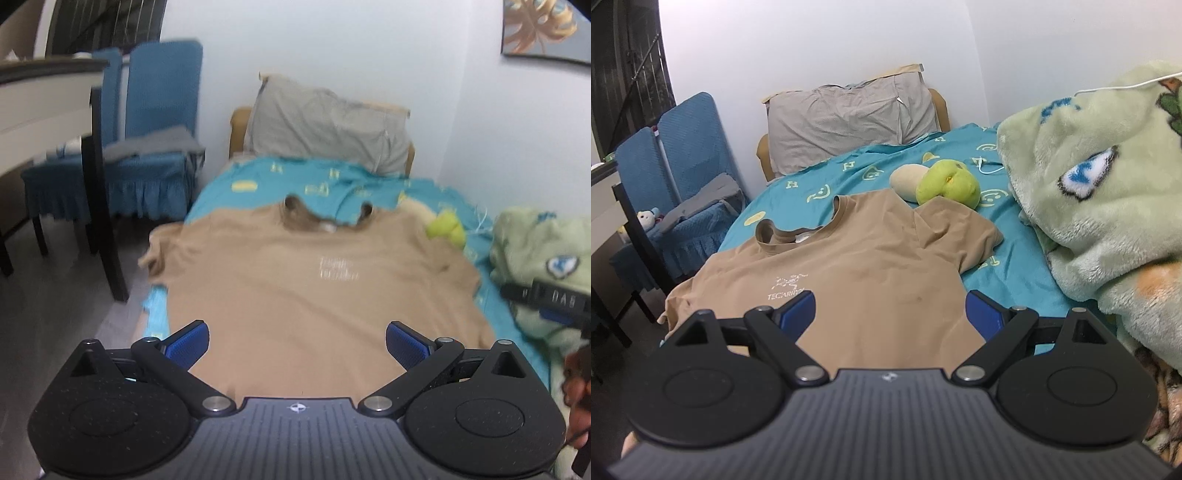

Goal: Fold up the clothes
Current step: 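Release the hem with the left gripper and hold above the flat shirt, then grasp the shirt sleeve near the green plush with the right gripper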

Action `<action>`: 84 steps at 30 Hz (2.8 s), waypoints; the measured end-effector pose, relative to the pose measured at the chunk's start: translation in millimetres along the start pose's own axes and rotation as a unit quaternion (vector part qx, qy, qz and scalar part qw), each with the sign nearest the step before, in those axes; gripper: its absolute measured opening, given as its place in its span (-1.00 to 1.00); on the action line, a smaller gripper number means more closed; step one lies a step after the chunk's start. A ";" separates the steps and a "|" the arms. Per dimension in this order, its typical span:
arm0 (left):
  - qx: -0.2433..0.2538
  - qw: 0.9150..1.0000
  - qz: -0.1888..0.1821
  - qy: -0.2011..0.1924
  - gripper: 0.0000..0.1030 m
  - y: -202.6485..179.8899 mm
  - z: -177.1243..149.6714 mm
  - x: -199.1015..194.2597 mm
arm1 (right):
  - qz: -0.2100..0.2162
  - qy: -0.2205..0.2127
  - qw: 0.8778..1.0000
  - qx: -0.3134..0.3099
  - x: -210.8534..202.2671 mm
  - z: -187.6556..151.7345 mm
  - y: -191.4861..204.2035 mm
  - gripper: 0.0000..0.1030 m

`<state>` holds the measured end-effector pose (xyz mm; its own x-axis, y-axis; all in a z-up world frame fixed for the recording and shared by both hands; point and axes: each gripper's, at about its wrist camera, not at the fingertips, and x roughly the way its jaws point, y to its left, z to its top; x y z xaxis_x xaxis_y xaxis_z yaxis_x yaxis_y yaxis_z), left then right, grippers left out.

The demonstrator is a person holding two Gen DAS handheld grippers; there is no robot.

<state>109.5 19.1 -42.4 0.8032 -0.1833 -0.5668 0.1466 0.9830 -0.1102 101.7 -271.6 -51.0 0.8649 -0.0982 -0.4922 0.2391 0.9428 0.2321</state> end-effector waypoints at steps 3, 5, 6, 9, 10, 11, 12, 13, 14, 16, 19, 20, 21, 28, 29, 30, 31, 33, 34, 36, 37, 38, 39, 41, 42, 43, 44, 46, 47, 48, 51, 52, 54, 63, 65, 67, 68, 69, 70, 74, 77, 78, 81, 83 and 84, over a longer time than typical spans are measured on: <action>-0.005 1.000 -0.004 0.001 1.00 4.8 -2.3 -1.6 | -0.008 0.000 1.000 -0.011 4.4 -1.1 3.7 0.74; -0.007 1.000 -0.008 -0.002 1.00 8.4 -2.7 -3.6 | -0.014 0.001 1.000 -0.018 7.5 -2.1 6.0 0.74; -0.007 1.000 -0.006 -0.002 1.00 8.2 -3.5 -4.0 | -0.016 0.003 1.000 -0.020 9.0 -2.7 6.5 0.74; -0.010 1.000 -0.003 0.001 1.00 6.5 -5.5 -5.1 | -0.008 0.009 1.000 -0.006 11.8 -5.1 1.4 0.74; -0.013 1.000 -0.002 0.005 1.00 5.8 -6.6 -4.1 | 0.002 0.011 1.000 0.009 12.5 -4.3 -3.2 0.72; -0.015 1.000 -0.001 0.012 1.00 5.4 -7.8 -2.0 | 0.012 0.013 1.000 0.024 13.2 -3.4 -7.8 0.65; -0.017 1.000 0.001 0.019 1.00 5.1 -8.9 0.0 | 0.022 0.016 0.998 0.055 14.8 -1.4 -16.6 0.39; -0.022 1.000 0.005 0.021 1.00 6.2 -10.5 -0.1 | 0.028 0.019 0.995 0.089 18.2 0.8 -26.4 0.36; -0.027 0.999 0.010 0.022 1.00 7.4 -12.1 -0.2 | 0.033 0.023 0.992 0.122 22.2 2.8 -36.2 0.35; -0.037 0.999 0.018 0.025 1.00 10.4 -15.3 -0.6 | 0.036 0.026 0.984 0.174 35.0 6.1 -52.8 0.11; -0.060 0.997 0.027 0.033 1.00 17.5 -17.2 0.3 | 0.044 0.044 0.964 0.260 63.8 8.8 -77.5 0.00; -0.073 0.996 0.027 0.033 1.00 20.9 -17.5 0.5 | 0.054 0.047 0.951 0.300 73.9 7.5 -87.2 -0.01; -0.083 0.996 0.025 0.033 1.00 24.0 -17.3 1.1 | 0.065 0.047 0.938 0.337 84.7 5.4 -96.8 -0.03; -0.134 0.990 0.029 0.033 1.00 40.9 -15.8 13.4 | 0.026 0.047 0.905 0.423 150.8 -7.4 -135.0 -0.02; -0.141 0.989 0.027 0.035 1.00 42.7 -15.4 17.5 | 0.027 0.048 0.899 0.435 158.2 -10.7 -139.1 -0.02; -0.148 0.988 0.022 0.039 1.00 44.2 -14.6 22.6 | 0.030 0.050 0.891 0.450 165.5 -14.5 -142.8 -0.02; -0.152 0.987 0.017 0.042 1.00 44.9 -13.7 27.7 | 0.033 0.052 0.884 0.464 172.8 -18.2 -146.6 -0.01; -0.156 0.987 0.008 0.047 1.00 44.3 -12.9 37.4 | 0.045 0.048 0.884 0.463 187.0 -18.8 -147.5 0.01; -0.154 0.987 0.008 0.048 1.00 43.3 -13.1 41.1 | 0.045 0.040 0.888 0.456 192.4 -17.3 -146.5 0.02; -0.156 0.986 0.003 0.050 1.00 42.2 -14.5 47.5 | 0.048 0.026 0.890 0.452 203.3 -15.0 -145.0 0.04; -0.160 0.986 0.000 0.052 1.00 42.0 -15.8 50.3 | 0.055 0.022 0.890 0.452 209.0 -14.2 -144.4 0.04; -0.166 0.985 -0.006 0.053 1.00 42.9 -17.3 52.7 | 0.062 0.018 0.889 0.452 214.7 -13.4 -143.9 0.04; -0.172 0.984 -0.010 0.056 1.00 43.7 -18.4 55.7 | 0.070 0.014 0.889 0.452 220.4 -12.6 -143.4 0.04; -0.179 0.982 -0.013 0.064 1.00 44.8 -20.2 61.8 | 0.067 0.015 0.897 0.436 230.7 -7.5 -139.3 0.04; -0.183 0.981 -0.014 0.068 1.00 45.5 -21.2 64.6 | 0.064 0.015 0.902 0.427 235.7 -4.6 -137.1 0.04; -0.185 0.980 -0.016 0.070 1.00 46.3 -22.5 66.9 | 0.062 0.016 0.907 0.417 240.8 -1.8 -134.8 0.04; -0.185 0.980 -0.016 0.071 1.00 45.9 -23.8 69.3 | 0.058 0.018 0.908 0.415 244.6 0.5 -133.7 0.04; -0.180 0.981 -0.014 0.073 1.00 44.7 -25.5 74.3 | 0.048 0.022 0.913 0.405 249.0 5.9 -130.6 0.04; -0.178 0.981 -0.012 0.074 1.00 43.8 -25.7 75.6 | 0.046 0.024 0.917 0.394 250.0 8.6 -128.1 0.05; -0.176 0.981 -0.009 0.075 1.00 43.0 -26.0 77.0 | 0.043 0.025 0.922 0.384 251.0 11.2 -125.5 0.06; -0.161 0.984 -0.009 0.071 1.00 40.7 -27.2 78.1 | 0.034 0.025 0.942 0.334 250.5 18.8 -114.5 -0.74; -0.156 0.985 -0.009 0.069 1.00 40.0 -27.6 78.5 | 0.029 0.021 0.949 0.312 247.9 21.5 -109.5 -0.85; -0.150 0.986 -0.001 0.074 1.00 38.8 -28.7 79.4 | 0.020 0.010 0.960 0.278 238.6 26.3 -103.2 -0.89; -0.155 0.985 -0.007 0.070 1.00 39.3 -28.1 64.2 | 0.007 -0.008 0.939 0.345 179.0 15.2 -129.1 -0.89; -0.153 0.986 -0.007 0.066 1.00 39.1 -27.2 60.2 | 0.027 0.010 0.923 0.384 180.5 5.1 -137.8 -0.84; -0.157 0.985 -0.009 0.064 1.00 40.3 -27.2 58.2 | 0.041 0.021 0.912 0.409 181.1 -2.4 -142.5 -0.82; -0.159 0.985 -0.010 0.064 1.00 40.8 -27.1 58.2 | 0.044 0.018 0.911 0.410 180.6 -3.8 -141.4 -0.80; -0.161 0.985 -0.010 0.065 1.00 41.2 -27.2 59.0 | 0.049 0.017 0.911 0.410 182.1 -4.3 -139.8 -0.64; -0.163 0.984 -0.009 0.066 1.00 41.6 -27.3 59.9 | 0.055 0.016 0.910 0.410 184.5 -4.4 -138.1 -0.23; -0.170 0.982 -0.015 0.077 1.00 42.4 -30.2 64.8 | 0.045 -0.001 0.915 0.402 192.4 -5.4 -134.8 0.58; -0.161 0.984 -0.017 0.079 1.00 38.8 -31.4 70.5 | 0.045 -0.003 0.914 0.403 205.5 -8.7 -141.2 0.58; -0.156 0.985 -0.014 0.077 1.00 37.4 -30.8 71.7 | 0.048 -0.009 0.913 0.405 211.2 -9.2 -144.0 0.58; -0.159 0.985 -0.023 0.068 1.00 37.6 -27.6 76.6 | 0.055 -0.016 0.912 0.405 231.5 -6.5 -144.7 0.56; -0.166 0.984 -0.026 0.065 1.00 38.3 -25.0 81.4 | 0.056 -0.016 0.917 0.394 244.7 0.3 -140.5 0.56; -0.169 0.983 -0.028 0.064 1.00 38.8 -24.0 83.8 | 0.057 -0.016 0.919 0.389 251.3 3.8 -138.3 0.44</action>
<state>168.6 41.7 -113.7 0.7163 -0.2572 -0.6486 -0.0300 0.9174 -0.3969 287.7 -427.9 -203.7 0.9135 -0.0348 -0.4054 0.3788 0.4363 0.8162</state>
